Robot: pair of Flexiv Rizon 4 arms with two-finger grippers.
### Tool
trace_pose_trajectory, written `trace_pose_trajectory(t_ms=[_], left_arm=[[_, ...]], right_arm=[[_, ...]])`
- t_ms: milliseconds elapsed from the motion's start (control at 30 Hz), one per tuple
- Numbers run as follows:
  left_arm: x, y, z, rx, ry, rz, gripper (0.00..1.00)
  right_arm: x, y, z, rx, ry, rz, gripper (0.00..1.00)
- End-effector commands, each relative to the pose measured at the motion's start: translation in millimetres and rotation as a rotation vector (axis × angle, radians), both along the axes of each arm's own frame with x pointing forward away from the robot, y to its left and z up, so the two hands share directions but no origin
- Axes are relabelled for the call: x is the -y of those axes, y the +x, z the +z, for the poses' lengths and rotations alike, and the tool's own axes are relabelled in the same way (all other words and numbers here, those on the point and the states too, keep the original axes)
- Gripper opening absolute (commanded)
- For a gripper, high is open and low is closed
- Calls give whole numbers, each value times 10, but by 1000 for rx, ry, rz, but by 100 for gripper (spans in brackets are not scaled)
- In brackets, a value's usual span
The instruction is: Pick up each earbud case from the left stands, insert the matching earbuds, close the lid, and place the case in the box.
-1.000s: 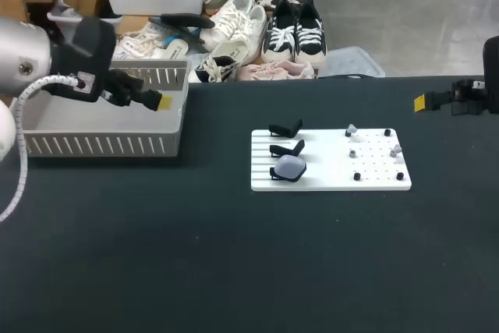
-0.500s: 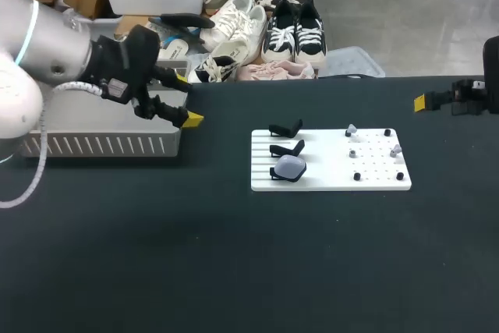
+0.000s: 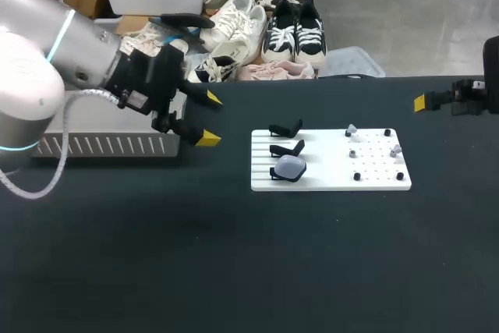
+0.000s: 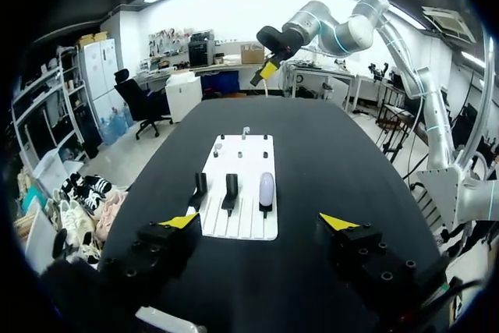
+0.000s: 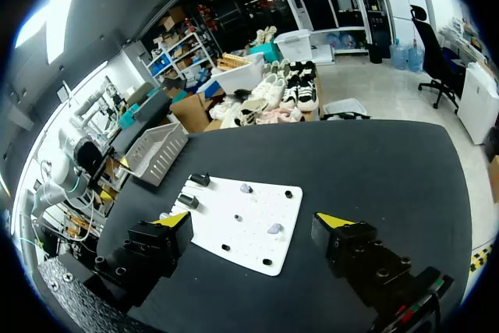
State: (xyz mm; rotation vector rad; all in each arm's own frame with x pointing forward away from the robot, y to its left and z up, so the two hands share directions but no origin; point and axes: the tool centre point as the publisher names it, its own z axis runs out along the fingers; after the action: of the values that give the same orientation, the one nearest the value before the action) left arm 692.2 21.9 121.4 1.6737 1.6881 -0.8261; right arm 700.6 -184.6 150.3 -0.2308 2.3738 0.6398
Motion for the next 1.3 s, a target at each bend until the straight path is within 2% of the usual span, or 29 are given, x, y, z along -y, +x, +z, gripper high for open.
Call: trace_pose_trajectory(t_ms=[33, 233, 533, 733, 1033, 1100, 1300], left_arm=[[116, 35, -140, -9, -3, 3, 100], [232, -10, -298, -15, -7, 31, 100], [328, 3, -430, -16, -38, 53, 100], [428, -3, -478, -21, -68, 31, 100], [601, -44, -645, -48, -92, -15, 100], [634, -69, -658, -27, -101, -24, 100], [725, -101, -750, 1, -107, -36, 87]], right_arm=[[14, 9, -8, 0, 4, 6, 100], [14, 9, -8, 0, 4, 6, 100], [14, 9, -8, 0, 4, 6, 100], [14, 9, -8, 0, 4, 6, 100], [14, 9, -8, 0, 4, 6, 100], [14, 9, -8, 0, 4, 6, 100], [14, 9, -8, 0, 4, 6, 100]])
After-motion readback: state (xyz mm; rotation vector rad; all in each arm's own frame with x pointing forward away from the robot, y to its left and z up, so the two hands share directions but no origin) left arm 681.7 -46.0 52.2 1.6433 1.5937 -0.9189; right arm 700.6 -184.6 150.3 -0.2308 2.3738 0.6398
